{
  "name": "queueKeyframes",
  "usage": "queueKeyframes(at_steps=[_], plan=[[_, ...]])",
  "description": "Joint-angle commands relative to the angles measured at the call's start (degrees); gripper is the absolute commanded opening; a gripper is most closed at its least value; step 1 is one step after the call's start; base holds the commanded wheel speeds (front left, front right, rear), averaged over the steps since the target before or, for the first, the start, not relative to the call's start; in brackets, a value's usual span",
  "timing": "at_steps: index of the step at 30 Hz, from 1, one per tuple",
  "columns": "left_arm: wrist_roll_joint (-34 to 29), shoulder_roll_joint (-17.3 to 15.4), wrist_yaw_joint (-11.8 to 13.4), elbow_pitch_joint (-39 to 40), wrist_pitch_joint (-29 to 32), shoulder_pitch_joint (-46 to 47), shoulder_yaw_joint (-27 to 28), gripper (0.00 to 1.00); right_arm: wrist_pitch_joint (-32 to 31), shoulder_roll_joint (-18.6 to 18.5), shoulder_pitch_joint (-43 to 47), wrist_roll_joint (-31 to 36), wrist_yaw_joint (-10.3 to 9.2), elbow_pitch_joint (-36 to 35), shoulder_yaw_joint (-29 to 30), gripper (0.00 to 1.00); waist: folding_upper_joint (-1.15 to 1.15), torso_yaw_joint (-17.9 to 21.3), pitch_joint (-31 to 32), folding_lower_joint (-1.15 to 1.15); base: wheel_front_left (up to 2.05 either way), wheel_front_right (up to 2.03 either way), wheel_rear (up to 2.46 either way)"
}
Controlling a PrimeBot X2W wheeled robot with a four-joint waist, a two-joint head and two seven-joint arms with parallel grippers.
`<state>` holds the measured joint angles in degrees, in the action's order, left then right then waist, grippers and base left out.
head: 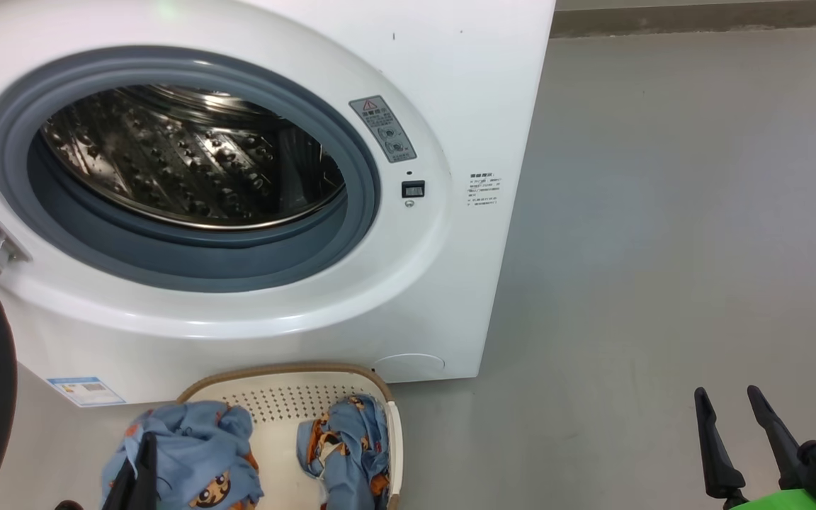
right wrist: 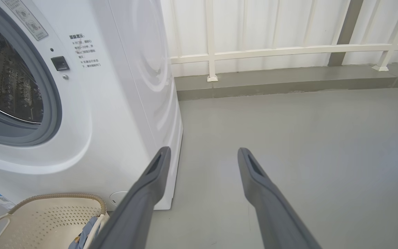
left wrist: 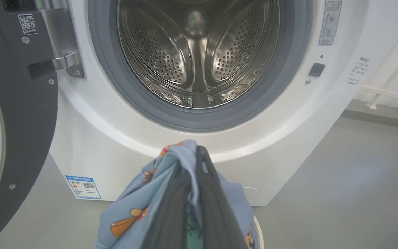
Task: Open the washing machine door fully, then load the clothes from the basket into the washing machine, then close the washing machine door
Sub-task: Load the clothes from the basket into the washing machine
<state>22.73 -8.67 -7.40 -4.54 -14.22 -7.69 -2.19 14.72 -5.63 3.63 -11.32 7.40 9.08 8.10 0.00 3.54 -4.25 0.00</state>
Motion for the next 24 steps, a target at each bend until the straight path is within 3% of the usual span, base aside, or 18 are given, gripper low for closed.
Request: queueKeyframes(at_steps=[1,12,19,24], plan=[[-0.4,-0.6,-0.1,1.8,-0.8,1.2,2.4,0.0,0.3,-0.7,-0.4,-0.8,0.09,-1.6,-1.3,1.0,0.0,0.1,-0.2,0.0,0.0,0.0,0.0],[1.5,-2.7,-0.1,3.1,-0.8,9.5,2.6,0.0,0.3,0.2,-2.1,-0.4,0.09,-2.3,-1.6,1.0,0.0,0.9,-3.3,0.0,0.0,0.0,0.0],[2.9,-4.9,-0.1,3.5,-0.8,21.4,3.5,0.0,0.3,1.0,-3.9,-0.3,0.09,-2.7,-2.2,1.0,0.0,1.6,-6.8,0.0,0.0,0.0,0.0],[2.7,-6.1,-0.1,-0.5,-0.8,31.8,3.2,0.0,0.3,1.6,-6.2,-0.2,0.09,-3.1,-3.0,1.0,0.0,2.6,-10.0,0.0,0.0,0.0,0.0]])
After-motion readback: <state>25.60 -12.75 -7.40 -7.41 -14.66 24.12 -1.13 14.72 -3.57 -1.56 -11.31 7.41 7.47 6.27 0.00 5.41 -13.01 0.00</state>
